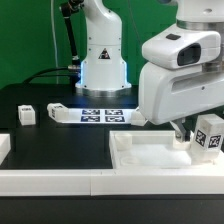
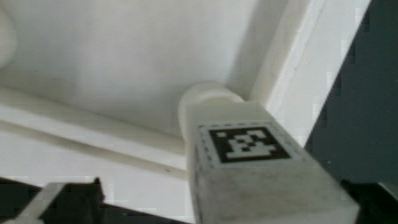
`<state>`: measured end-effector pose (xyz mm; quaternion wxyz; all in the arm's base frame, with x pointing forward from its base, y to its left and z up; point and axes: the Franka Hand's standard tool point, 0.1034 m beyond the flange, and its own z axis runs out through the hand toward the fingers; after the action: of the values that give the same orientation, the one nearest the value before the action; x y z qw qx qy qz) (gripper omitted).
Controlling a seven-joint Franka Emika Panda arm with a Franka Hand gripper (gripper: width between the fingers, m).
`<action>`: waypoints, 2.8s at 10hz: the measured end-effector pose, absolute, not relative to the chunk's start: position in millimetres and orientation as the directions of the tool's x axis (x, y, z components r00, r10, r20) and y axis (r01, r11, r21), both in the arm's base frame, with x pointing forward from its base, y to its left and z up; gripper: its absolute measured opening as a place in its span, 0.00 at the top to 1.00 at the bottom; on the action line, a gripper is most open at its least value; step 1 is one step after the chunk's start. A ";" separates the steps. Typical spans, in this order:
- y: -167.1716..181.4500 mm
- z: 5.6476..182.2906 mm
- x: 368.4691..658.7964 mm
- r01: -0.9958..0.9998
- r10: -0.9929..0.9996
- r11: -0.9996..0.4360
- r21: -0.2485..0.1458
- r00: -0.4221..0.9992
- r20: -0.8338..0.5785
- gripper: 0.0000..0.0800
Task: Assemble square table
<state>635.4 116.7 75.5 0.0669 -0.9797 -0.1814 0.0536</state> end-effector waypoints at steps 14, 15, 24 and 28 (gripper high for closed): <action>116.2 72.4 630.2 -0.481 -0.476 -0.872 -0.089 0.876 -0.072 0.64; 114.3 72.5 632.4 -0.599 -0.594 -0.793 -0.109 0.801 -0.080 0.64; 131.9 72.5 626.4 -0.968 -0.957 -0.247 -0.037 0.250 -0.147 0.64; 133.7 73.6 623.5 -0.927 -0.915 -0.373 -0.034 0.374 -0.153 0.37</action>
Offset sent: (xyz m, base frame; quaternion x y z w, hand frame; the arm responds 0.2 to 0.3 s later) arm 0.0000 0.0000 0.0000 0.0000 0.0000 0.0650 0.9979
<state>623.5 133.7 73.6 0.0569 -0.8269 0.5569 0.0540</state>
